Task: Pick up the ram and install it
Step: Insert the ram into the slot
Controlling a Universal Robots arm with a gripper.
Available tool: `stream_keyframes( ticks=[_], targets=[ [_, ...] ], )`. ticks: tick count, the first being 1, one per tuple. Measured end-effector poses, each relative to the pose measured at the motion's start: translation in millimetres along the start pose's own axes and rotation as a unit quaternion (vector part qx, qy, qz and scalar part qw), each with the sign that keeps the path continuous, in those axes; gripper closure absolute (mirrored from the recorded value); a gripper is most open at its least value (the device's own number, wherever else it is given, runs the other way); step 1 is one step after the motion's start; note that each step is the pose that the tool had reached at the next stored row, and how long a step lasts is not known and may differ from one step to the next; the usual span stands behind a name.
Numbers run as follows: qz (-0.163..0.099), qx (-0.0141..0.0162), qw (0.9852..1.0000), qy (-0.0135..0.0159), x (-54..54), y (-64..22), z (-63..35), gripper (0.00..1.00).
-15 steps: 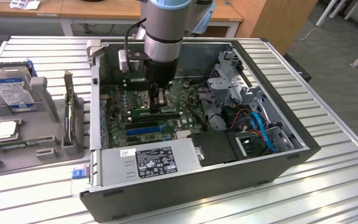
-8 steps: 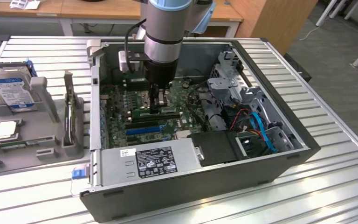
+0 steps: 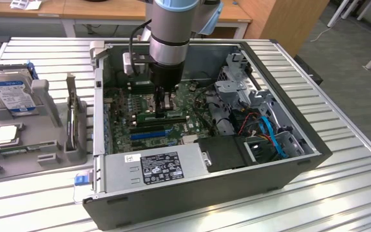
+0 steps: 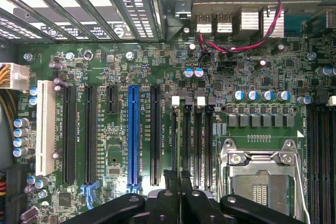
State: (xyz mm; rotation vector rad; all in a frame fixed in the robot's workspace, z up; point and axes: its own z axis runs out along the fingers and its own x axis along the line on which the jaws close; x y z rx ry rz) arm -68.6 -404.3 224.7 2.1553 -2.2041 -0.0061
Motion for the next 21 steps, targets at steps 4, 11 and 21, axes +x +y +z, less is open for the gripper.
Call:
stream_keyframes(
  ticks=[4, 11, 21],
  targets=[
    [0.000, 0.0001, 1.0000, -0.0002, -0.1, 0.0, -0.2, 0.88],
    [-0.004, 0.0002, 1.0000, 0.0001, 0.0, 0.0, -0.3, 0.88],
    [-0.006, 0.0003, 1.0000, 0.0010, -0.1, -0.1, 0.6, 0.88]
  ],
)
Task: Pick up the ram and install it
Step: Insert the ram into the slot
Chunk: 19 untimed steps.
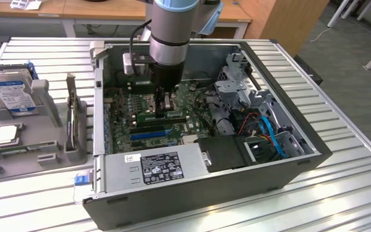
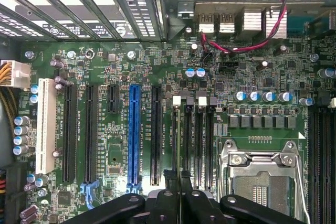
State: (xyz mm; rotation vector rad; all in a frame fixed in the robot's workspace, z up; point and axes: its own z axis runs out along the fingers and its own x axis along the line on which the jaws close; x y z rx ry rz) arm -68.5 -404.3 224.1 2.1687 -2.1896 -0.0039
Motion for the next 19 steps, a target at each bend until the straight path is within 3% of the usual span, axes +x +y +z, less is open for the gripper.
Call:
stream_keyframes(
  ticks=[19],
  targets=[
    [0.000, 0.0000, 1.0000, 0.0006, 0.0, 0.0, 1.8, 0.88]
  ],
)
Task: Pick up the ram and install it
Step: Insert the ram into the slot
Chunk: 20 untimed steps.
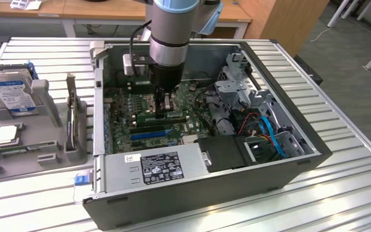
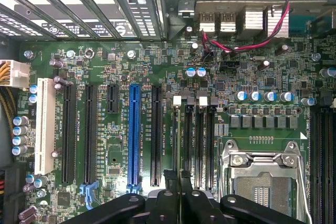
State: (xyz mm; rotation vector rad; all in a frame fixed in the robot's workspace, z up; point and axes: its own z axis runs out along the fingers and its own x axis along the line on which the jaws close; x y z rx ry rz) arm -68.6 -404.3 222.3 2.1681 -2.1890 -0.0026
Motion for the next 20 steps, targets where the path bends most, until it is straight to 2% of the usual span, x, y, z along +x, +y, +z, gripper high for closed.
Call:
stream_keyframes(
  ticks=[7, 8, 9, 10, 11, 12, 15, 20],
  targets=[
    [0.000, 0.0000, 1.0000, 0.0000, 0.0, 0.0, 0.0, 0.87],
    [0.000, 0.0000, 1.0000, 0.0000, 0.0, 0.0, 0.0, 0.82],
    [0.000, -0.0001, 1.0000, 0.0000, 0.0, 0.0, 0.0, 0.82],
    [0.000, 0.0000, 1.0000, 0.0000, 0.0, 0.0, 0.0, 0.75],
    [0.000, 0.0000, 1.0000, 0.0000, 0.0, 0.0, 0.0, 0.75],
    [0.000, 0.0000, 1.0000, 0.0000, 0.0, 0.0, 0.0, 0.69],
    [0.000, 0.0000, 1.0000, 0.0000, 0.0, 0.0, -0.1, 0.69],
    [0.000, 0.0000, 1.0000, -0.0001, 0.6, 0.6, -13.1, 0.69]
  ],
)
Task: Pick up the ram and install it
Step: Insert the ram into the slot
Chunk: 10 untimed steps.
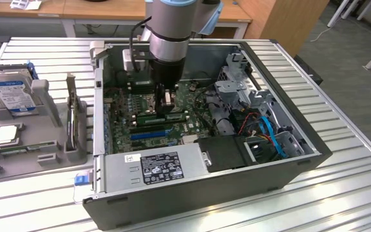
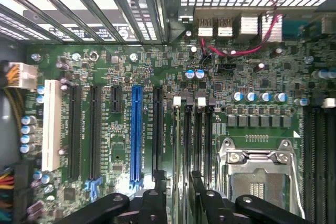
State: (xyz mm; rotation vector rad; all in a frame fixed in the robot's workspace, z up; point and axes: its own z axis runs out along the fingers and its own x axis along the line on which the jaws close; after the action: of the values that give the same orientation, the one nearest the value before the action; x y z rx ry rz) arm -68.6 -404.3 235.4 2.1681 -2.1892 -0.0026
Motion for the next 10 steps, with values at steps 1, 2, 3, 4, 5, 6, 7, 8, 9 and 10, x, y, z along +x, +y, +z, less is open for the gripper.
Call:
stream_keyframes(
  ticks=[1, 2, 3, 4, 5, 6, 7, 8, 9, 10],
  targets=[
    [0.000, 0.0000, 1.0000, 0.0001, 0.1, 0.1, -3.1, 0.69],
    [0.000, -0.0001, 1.0000, 0.0001, 0.2, 0.2, -4.5, 0.69],
    [0.000, 0.0000, 1.0000, 0.0000, 0.2, 0.2, -4.6, 0.69],
    [0.000, 0.0000, 1.0000, 0.0000, 0.2, 0.2, -4.6, 0.69],
    [0.000, 0.0000, 1.0000, 0.0000, 0.2, 0.2, -4.6, 0.69],
    [0.000, 0.0000, 1.0000, 0.0000, 0.2, -0.1, -4.6, 0.69],
    [0.000, 0.0000, 1.0000, 0.0000, 0.2, -0.2, -4.6, 0.69],
    [0.000, 0.0000, 1.0000, 0.0000, 0.2, -0.2, -4.7, 0.69],
    [0.000, -0.0001, 1.0000, 0.0001, 0.2, -0.2, -4.7, 0.69],
    [0.000, -0.0001, 1.0000, 0.0001, 0.2, -0.2, -4.7, 0.69]
  ],
)
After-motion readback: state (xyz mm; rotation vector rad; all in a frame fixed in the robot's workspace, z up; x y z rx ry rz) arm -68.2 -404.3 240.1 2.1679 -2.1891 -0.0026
